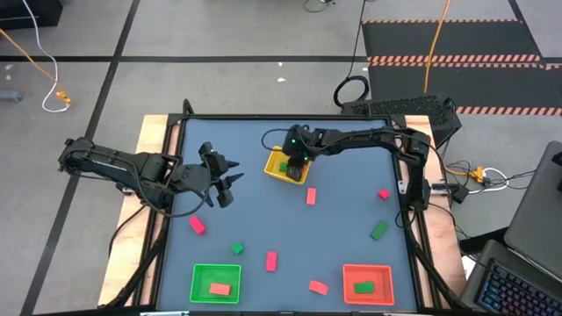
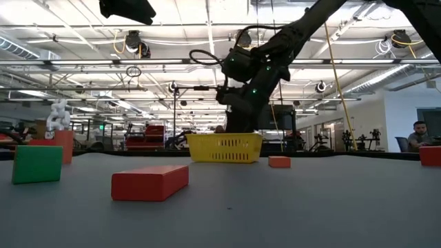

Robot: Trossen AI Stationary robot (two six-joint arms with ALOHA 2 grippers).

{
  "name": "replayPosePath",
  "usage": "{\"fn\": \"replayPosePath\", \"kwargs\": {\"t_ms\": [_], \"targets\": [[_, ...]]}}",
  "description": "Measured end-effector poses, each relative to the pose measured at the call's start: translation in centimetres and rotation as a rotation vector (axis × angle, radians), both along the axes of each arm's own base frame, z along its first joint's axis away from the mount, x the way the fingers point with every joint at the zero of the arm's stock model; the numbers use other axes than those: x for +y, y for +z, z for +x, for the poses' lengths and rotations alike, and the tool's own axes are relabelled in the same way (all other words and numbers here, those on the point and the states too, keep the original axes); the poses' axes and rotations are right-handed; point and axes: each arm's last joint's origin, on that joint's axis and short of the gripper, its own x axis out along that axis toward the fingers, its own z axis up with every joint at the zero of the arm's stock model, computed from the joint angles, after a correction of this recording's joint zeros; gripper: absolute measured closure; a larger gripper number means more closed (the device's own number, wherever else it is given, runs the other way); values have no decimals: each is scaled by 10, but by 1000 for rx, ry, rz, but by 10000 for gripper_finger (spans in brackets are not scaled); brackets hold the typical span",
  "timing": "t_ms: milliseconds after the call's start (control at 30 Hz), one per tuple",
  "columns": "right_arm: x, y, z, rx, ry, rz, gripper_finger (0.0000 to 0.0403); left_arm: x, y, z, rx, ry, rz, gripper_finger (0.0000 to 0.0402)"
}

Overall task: Sort & place blocks by color
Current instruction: Put the green block into the orange bin

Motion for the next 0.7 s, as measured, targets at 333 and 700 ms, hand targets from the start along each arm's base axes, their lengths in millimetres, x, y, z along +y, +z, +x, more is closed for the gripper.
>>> {"fn": "replayPosePath", "kwargs": {"t_ms": [333,700], "targets": [[6,7,3,-9,-11,-7,216,0,0,0,0,0,-1,243],[11,6,-7,166,132,-81,229,0,0,0,-9,5,-6,243]]}}
